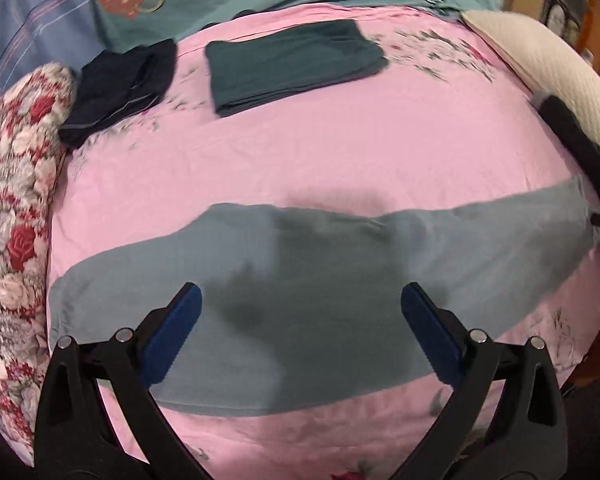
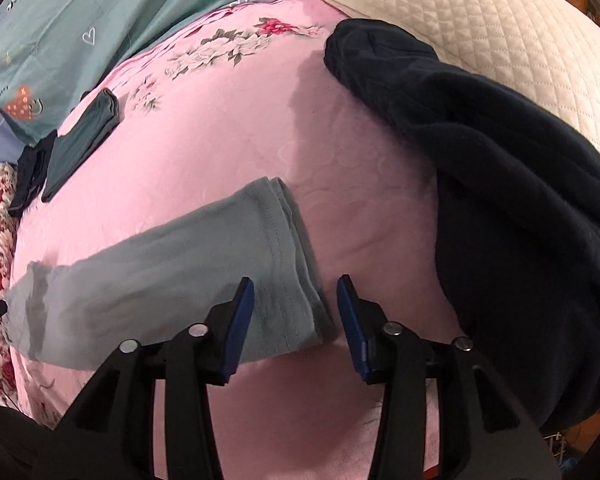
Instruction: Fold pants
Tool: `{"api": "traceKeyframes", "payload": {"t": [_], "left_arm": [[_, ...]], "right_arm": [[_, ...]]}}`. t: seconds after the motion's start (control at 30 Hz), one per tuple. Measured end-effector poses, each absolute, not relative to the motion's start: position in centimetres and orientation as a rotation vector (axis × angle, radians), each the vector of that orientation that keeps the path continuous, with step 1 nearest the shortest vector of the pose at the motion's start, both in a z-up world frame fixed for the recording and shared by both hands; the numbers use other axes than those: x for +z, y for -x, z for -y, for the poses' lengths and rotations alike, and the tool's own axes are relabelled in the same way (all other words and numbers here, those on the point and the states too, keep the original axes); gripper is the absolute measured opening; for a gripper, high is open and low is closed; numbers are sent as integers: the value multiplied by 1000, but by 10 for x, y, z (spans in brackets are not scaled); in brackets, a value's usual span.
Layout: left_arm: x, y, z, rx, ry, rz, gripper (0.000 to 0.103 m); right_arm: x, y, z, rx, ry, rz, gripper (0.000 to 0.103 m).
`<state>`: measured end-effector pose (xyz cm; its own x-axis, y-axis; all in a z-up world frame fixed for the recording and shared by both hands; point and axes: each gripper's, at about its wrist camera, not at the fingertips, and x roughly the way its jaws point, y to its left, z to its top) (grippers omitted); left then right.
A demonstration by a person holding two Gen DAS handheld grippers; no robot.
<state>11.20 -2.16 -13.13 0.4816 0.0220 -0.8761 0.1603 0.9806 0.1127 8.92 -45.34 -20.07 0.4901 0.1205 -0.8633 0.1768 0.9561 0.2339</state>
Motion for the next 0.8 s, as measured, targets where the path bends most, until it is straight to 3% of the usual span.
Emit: {"api": "traceKeyframes", "payload": {"t": [0.17,0.23,0.3,0.57,0.8], "left_arm": [[-130,-109,35,-102,-218,-1057,101],[-131,-111,34,-91,-208,-1061,101],[-131,-111,29,-79,-199,-1063,101],[-130,-109,-4,-13,-157,-1066,101],[-128,-100,-49,72,-90,-1060,101]], "right_arm": [[-199,-91,445,-19,-248,-1102,28],[-200,-89,444,-15,-221,-1093,15],[-200,-88,449,2,-278,-1089,12],[-170,-83,455,29,-491,-964,11],[-100,-98,330,289,-238,-822,11]]}}
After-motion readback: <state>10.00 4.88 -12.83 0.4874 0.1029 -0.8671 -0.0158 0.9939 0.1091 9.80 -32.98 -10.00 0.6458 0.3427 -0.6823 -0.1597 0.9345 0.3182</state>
